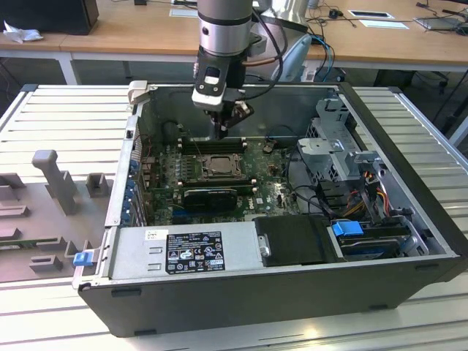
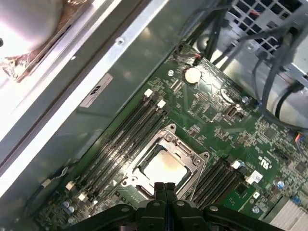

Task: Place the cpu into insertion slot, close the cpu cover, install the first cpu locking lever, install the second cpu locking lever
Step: 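Install the first cpu locking lever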

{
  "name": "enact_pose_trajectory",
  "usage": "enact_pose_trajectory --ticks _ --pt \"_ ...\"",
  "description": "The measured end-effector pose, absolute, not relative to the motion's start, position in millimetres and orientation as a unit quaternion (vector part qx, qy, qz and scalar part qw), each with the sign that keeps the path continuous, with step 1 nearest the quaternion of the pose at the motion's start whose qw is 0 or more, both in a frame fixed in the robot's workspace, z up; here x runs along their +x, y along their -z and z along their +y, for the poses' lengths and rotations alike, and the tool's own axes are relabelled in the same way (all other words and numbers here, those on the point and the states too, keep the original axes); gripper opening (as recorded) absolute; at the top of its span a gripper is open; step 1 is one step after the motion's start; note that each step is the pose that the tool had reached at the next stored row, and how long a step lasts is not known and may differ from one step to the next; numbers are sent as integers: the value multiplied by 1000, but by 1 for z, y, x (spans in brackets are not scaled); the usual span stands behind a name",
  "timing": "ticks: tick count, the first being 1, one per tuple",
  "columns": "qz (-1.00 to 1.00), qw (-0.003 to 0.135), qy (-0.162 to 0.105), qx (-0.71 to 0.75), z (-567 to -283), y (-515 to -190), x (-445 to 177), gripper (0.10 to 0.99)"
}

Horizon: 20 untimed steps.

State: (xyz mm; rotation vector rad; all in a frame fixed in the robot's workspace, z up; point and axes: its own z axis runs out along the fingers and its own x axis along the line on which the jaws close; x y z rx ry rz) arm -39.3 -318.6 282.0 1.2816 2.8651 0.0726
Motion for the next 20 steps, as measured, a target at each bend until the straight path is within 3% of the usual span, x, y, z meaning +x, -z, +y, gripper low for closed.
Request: enact_pose_trajectory --ticks 20 --pt "983 -4 -23 184 -319 -282 -39 106"
